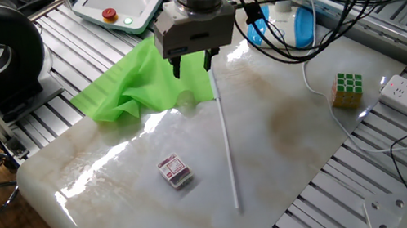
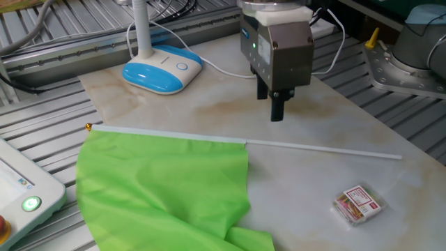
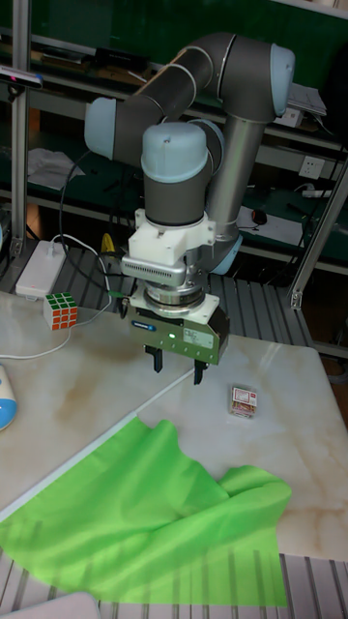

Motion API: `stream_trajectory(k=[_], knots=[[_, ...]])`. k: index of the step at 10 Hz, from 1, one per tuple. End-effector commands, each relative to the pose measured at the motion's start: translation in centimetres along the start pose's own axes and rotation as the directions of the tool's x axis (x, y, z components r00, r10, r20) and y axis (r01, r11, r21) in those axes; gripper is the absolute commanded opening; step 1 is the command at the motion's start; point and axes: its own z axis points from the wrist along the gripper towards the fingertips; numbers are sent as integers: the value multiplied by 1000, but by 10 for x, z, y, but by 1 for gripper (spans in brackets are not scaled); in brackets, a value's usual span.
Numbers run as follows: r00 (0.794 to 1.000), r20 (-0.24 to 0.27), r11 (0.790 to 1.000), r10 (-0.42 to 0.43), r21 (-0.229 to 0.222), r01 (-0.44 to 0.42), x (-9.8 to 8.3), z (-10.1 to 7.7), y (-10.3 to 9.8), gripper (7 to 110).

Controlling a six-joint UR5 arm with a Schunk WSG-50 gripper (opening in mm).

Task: Wave the flag

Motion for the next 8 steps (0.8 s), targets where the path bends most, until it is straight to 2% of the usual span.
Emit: stream_trajectory(k=[1, 3, 5, 7, 8], knots=[[1000, 1, 1000, -9, -3, 9, -1, 1, 0, 66], [1000, -21, 1000, -18, 11, 18, 5, 1, -4, 66], [997, -73, 1000, -12, 18, 14, 18, 0, -5, 66], [992, -128, 1000, 0, 2, 1, 31, -1, -1, 66], [992, -126, 1000, 6, 7, -5, 31, -1, -3, 66]])
